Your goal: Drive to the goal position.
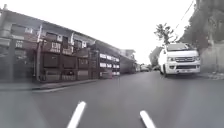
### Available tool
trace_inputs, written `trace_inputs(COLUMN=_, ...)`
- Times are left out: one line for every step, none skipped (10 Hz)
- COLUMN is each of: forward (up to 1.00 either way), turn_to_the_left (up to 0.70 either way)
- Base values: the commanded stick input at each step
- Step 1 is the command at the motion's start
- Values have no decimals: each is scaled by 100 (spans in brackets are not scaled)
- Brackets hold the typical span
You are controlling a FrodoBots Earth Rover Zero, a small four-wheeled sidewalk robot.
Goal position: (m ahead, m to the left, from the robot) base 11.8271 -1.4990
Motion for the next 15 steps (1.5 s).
trace_inputs(forward=70, turn_to_the_left=0)
trace_inputs(forward=70, turn_to_the_left=0)
trace_inputs(forward=70, turn_to_the_left=0)
trace_inputs(forward=70, turn_to_the_left=0)
trace_inputs(forward=70, turn_to_the_left=0)
trace_inputs(forward=70, turn_to_the_left=0)
trace_inputs(forward=70, turn_to_the_left=0)
trace_inputs(forward=70, turn_to_the_left=0)
trace_inputs(forward=70, turn_to_the_left=0)
trace_inputs(forward=70, turn_to_the_left=-16)
trace_inputs(forward=70, turn_to_the_left=-29)
trace_inputs(forward=70, turn_to_the_left=-35)
trace_inputs(forward=70, turn_to_the_left=-35)
trace_inputs(forward=70, turn_to_the_left=-35)
trace_inputs(forward=70, turn_to_the_left=-35)
